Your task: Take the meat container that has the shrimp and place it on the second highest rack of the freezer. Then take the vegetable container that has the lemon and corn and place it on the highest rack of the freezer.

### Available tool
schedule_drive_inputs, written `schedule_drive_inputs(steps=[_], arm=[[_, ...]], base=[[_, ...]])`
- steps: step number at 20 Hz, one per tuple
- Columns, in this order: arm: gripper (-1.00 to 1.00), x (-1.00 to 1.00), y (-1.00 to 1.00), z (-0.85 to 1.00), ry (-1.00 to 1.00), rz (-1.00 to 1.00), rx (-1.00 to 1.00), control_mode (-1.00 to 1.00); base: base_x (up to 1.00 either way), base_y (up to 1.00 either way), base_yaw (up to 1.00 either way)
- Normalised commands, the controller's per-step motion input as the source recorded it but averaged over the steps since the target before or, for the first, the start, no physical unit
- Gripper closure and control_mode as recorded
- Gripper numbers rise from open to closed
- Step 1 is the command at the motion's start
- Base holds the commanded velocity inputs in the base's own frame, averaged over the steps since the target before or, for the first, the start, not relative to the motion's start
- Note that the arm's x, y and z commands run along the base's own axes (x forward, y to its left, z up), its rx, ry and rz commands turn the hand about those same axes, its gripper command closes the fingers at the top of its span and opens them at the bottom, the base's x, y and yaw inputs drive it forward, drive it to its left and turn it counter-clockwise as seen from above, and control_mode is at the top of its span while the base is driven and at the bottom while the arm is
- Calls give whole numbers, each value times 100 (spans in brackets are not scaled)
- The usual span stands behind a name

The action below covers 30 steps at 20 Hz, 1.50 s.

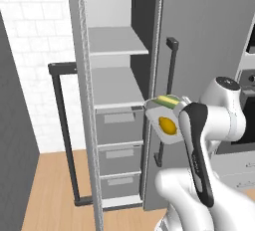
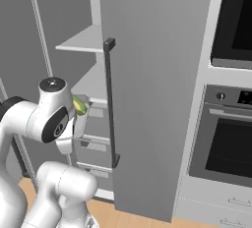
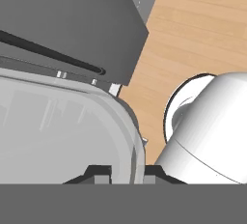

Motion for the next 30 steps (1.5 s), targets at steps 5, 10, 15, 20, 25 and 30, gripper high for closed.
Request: schedule_drive_inputs(steps=[5, 10, 15, 20, 25, 30], arm=[[100, 0, 0, 0, 0, 0, 0, 100], [100, 0, 0, 0, 0, 0, 0, 100], [100, 0, 0, 0, 0, 0, 0, 100], [100, 0, 0, 0, 0, 0, 0, 100], [100, 0, 0, 0, 0, 0, 0, 100], [100, 0, 0, 0, 0, 0, 0, 100]], base=[[44, 1, 0], [36, 20, 0], [30, 37, 0], [37, 18, 0], [37, 24, 0], [29, 36, 0]])
